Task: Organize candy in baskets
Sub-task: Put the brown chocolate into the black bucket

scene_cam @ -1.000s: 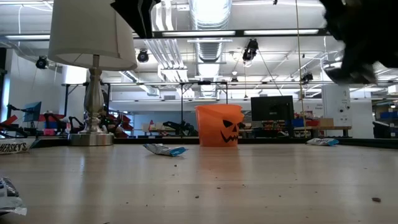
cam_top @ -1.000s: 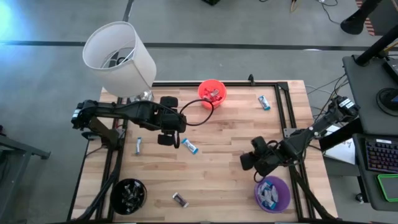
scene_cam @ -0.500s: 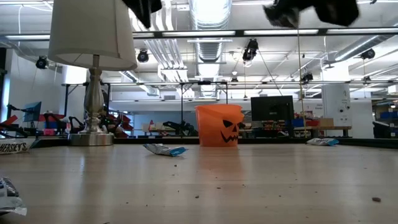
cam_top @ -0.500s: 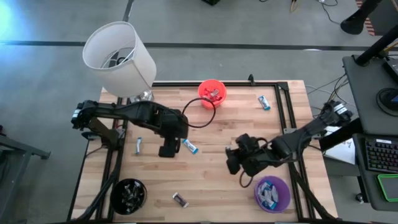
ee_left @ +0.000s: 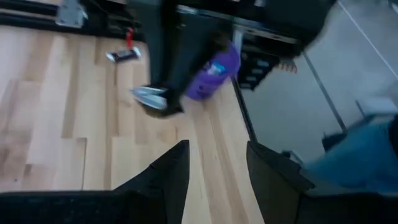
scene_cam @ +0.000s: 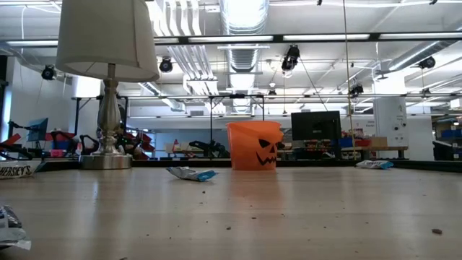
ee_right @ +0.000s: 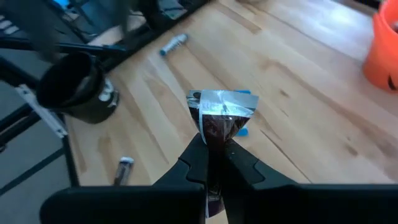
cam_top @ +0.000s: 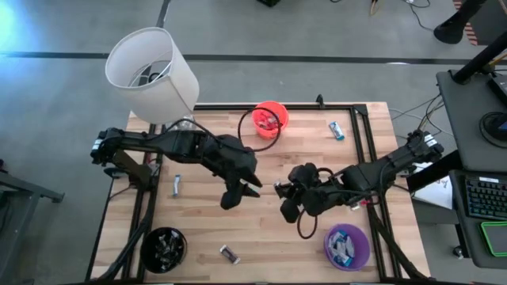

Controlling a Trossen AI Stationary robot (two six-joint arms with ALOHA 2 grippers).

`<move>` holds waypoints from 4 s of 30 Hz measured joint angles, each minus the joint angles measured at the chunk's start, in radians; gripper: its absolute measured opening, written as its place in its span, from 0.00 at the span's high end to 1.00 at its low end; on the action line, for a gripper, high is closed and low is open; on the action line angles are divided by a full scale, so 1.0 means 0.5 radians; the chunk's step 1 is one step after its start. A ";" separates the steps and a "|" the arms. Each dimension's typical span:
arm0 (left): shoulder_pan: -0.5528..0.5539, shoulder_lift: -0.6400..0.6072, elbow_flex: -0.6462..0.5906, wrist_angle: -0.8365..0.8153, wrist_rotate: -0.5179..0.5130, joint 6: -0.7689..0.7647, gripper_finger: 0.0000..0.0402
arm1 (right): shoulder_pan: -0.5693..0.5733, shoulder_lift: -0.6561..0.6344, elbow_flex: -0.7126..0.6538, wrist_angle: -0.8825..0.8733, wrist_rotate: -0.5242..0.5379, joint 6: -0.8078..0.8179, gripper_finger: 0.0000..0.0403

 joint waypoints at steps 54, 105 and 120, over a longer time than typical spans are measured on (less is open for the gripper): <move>0.024 0.056 0.009 0.209 -0.260 0.060 0.90 | -0.067 0.012 0.086 0.364 -0.099 -0.475 0.95; -0.945 -0.054 -0.008 -1.708 0.268 -0.958 0.90 | -0.076 -0.131 0.090 -0.165 -0.315 -0.419 0.65; -1.119 -0.084 -0.345 -1.659 0.254 -0.998 0.90 | -0.075 -0.131 0.088 -0.171 -0.316 -0.417 0.64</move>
